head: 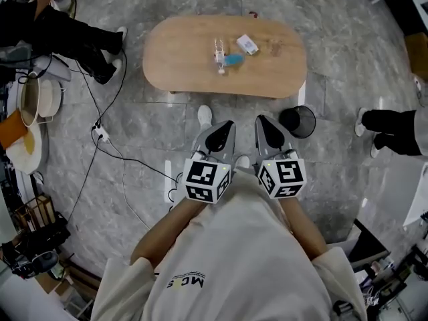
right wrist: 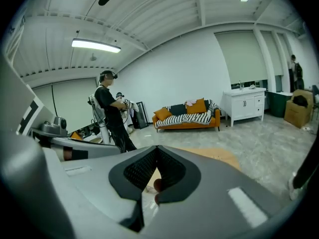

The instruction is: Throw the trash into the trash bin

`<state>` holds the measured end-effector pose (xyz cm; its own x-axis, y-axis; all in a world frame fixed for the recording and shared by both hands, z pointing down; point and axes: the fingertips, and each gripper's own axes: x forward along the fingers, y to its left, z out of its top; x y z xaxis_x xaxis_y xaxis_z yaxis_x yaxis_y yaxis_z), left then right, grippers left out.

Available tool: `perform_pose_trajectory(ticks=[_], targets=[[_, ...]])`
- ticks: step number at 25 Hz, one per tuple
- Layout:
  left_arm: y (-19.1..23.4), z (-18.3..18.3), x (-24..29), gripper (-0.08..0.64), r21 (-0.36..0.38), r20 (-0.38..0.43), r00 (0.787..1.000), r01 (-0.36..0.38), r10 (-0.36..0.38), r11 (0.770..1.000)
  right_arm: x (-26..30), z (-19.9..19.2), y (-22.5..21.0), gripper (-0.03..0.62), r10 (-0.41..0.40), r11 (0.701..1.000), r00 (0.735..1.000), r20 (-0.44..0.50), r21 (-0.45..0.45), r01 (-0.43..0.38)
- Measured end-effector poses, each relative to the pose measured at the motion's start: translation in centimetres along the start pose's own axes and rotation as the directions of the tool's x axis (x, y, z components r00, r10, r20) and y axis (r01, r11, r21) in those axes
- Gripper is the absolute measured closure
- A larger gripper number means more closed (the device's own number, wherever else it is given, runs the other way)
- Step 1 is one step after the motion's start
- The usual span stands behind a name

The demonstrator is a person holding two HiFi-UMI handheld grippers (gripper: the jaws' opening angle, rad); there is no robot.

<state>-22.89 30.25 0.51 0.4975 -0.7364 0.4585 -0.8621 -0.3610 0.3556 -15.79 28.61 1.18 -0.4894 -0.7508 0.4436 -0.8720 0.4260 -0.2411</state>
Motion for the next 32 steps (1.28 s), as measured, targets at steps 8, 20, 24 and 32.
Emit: perform_pose_trajectory(ticks=[8, 20, 24, 32], targets=[[8.2, 7.3, 4.0, 0.560, 0.065, -0.015, 0.995, 0.100, -0.099, 0.993, 8.8, 6.2, -0.8, 0.569, -0.102, 0.990, 0.994, -0.024, -0.101, 0.099], [14.8, 8.8, 12.6, 0.560, 0.062, -0.116, 0.981, 0.164, -0.156, 0.985, 18.2, 4.5, -3.0, 0.520, -0.092, 0.984, 0.986, -0.139, -0.166, 0.068], [15.7, 7.5, 15.6, 0.559, 0.075, -0.173, 0.975, 0.153, -0.138, 0.985, 21.9, 1.7, -4.8, 0.502, -0.020, 0.987, 0.979, -0.203, -0.163, -0.013], [17.9, 3.1, 20.5, 0.560, 0.092, -0.218, 0.974, 0.089, -0.067, 0.992, 27.6, -3.9, -6.7, 0.455, 0.064, 0.944, 0.963, -0.261, -0.296, -0.143]])
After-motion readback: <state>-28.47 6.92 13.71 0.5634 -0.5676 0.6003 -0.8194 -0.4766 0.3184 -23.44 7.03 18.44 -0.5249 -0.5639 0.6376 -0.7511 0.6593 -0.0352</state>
